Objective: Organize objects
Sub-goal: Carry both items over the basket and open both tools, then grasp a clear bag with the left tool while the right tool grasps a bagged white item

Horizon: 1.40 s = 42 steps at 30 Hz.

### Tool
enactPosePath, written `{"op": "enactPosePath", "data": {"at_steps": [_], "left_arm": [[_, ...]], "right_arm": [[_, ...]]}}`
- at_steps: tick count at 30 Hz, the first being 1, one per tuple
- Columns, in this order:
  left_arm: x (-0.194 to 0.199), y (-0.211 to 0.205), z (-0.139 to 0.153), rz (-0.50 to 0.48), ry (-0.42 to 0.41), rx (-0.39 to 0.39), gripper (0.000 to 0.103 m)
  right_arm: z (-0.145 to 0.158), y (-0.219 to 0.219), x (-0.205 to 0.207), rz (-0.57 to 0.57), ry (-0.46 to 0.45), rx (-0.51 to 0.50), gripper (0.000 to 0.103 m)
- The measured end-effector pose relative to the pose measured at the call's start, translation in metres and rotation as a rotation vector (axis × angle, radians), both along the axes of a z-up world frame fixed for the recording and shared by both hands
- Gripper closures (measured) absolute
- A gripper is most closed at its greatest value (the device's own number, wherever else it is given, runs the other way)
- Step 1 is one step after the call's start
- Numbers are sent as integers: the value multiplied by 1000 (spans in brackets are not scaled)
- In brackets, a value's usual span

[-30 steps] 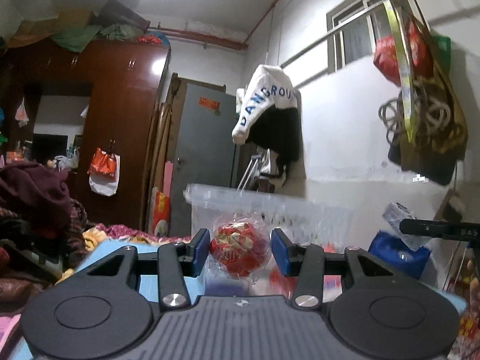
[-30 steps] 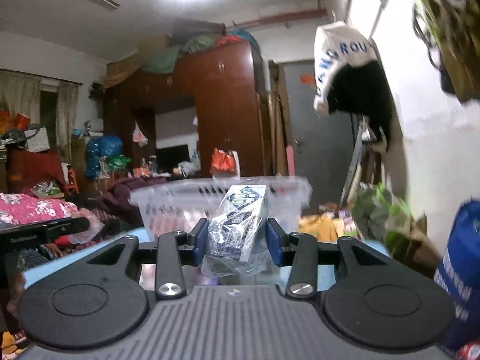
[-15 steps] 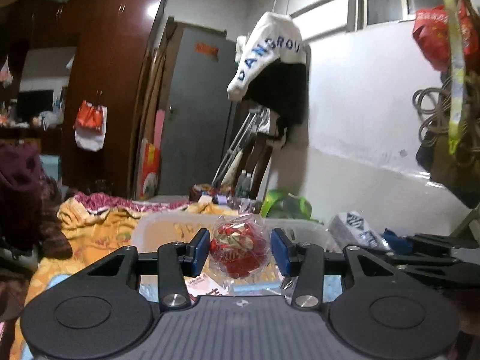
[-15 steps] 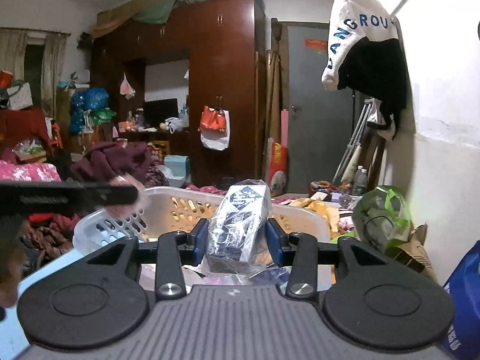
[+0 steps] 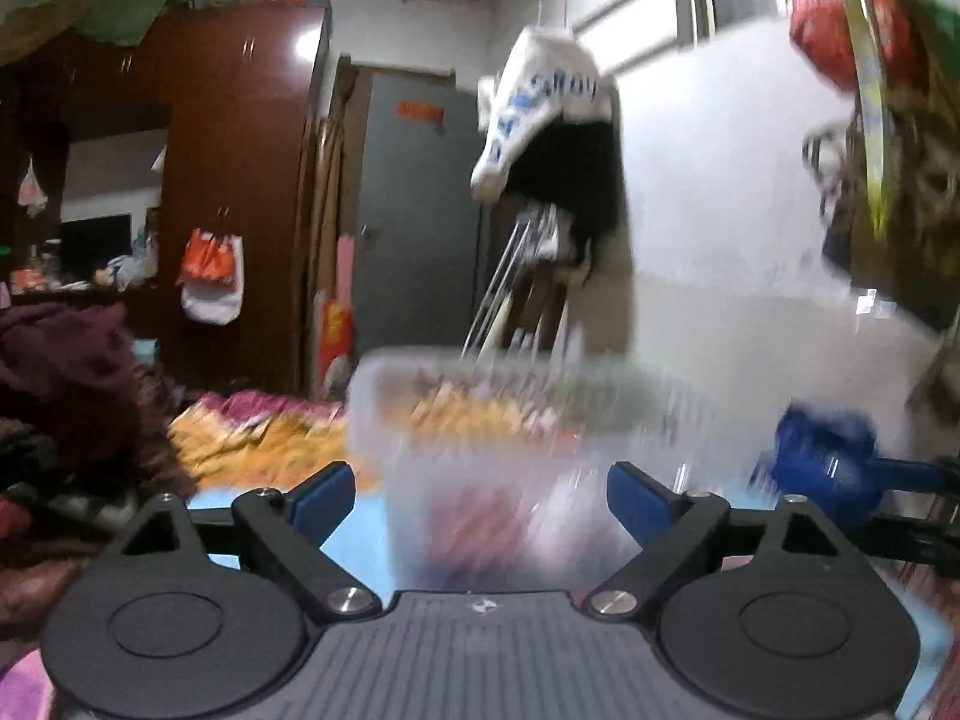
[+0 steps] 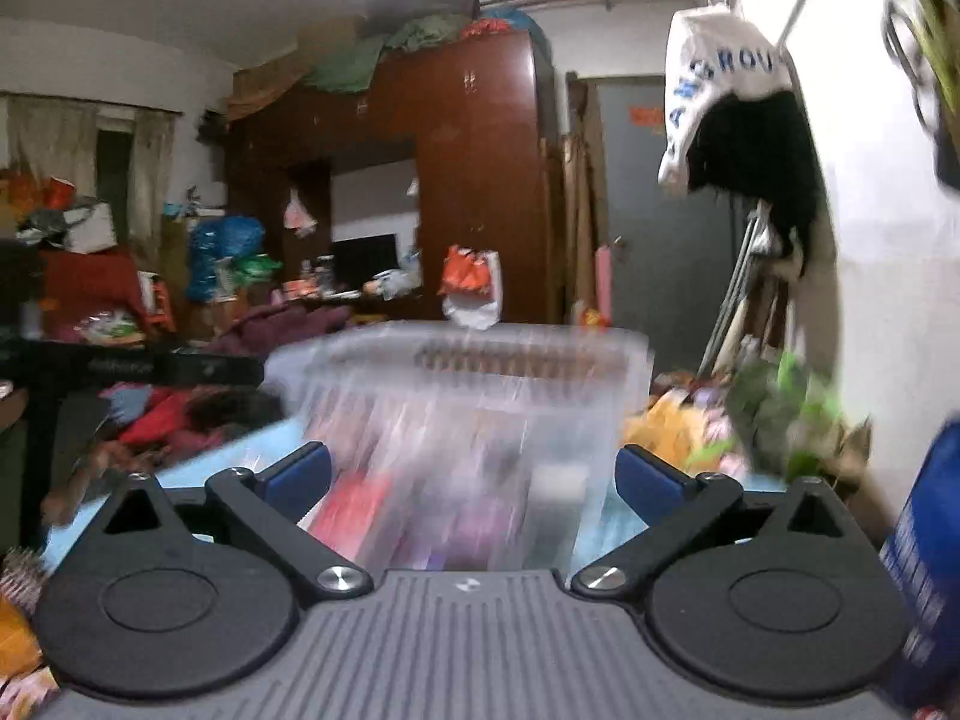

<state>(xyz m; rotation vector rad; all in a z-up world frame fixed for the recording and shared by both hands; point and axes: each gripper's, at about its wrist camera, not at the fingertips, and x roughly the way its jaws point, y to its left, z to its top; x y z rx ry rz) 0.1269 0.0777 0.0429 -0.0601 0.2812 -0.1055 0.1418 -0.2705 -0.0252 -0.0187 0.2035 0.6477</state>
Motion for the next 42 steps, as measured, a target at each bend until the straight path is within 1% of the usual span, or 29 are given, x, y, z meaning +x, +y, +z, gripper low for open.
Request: {"op": "enactPosePath", "data": {"at_steps": [2,4,5,7,8,10,11,13,14,15,17,18,19,21,24,28,31,33,35,38,42], "left_arm": [[-2,2,-17,8,25,26,10],[4,7,-27,24,47,24,10],[7,10,-30,27,58,11,10],[12,16,-36,19,82,-19,10],[13,17,-38,19,88,-27,10],[17,16,-41,33,99,-14,11],[19,17,-42,34,113,-19,12],[18,17,-42,32,108,-31,13],[18,16,-44,35,111,-25,15],[20,15,-45,40,118,-17,18],[23,13,-47,40,134,-13,39],[24,13,-47,40,143,-10,44],[25,12,-48,43,145,-11,54],[21,16,-47,51,124,-48,54],[13,20,-45,67,66,-77,54],[-10,27,-44,60,-18,-154,54],[-34,23,-47,56,-83,-159,54],[-50,21,-49,72,-118,-178,54],[-62,18,-50,80,-141,-171,54],[-69,14,-51,62,-141,-158,54],[-69,14,-53,51,-150,-170,54]], "right_arm": [[-25,-7,-12,-4,20,2,2],[-41,-8,-17,-3,36,-3,18],[-42,-6,-15,3,47,-9,21],[-45,2,-10,16,68,-38,35],[-45,4,-6,23,77,-48,37],[-51,7,-6,42,104,-54,47],[-54,5,-5,49,113,-51,49],[-56,4,-5,53,126,-45,57],[-58,3,-7,55,129,-39,59],[-58,2,-8,58,132,-32,60],[-61,0,-14,63,130,-21,61],[-61,0,-15,65,129,-18,61],[-62,-1,-15,67,130,-12,62],[-63,-3,-18,67,131,3,62],[-63,-9,-22,67,128,31,62],[-57,-17,-33,42,92,56,62],[-53,-22,-40,26,69,69,62],[-52,-23,-44,-3,46,64,62],[-51,-23,-47,-16,35,65,62],[-47,-24,-46,-20,20,79,62],[-47,-23,-44,-29,11,79,62]]}}
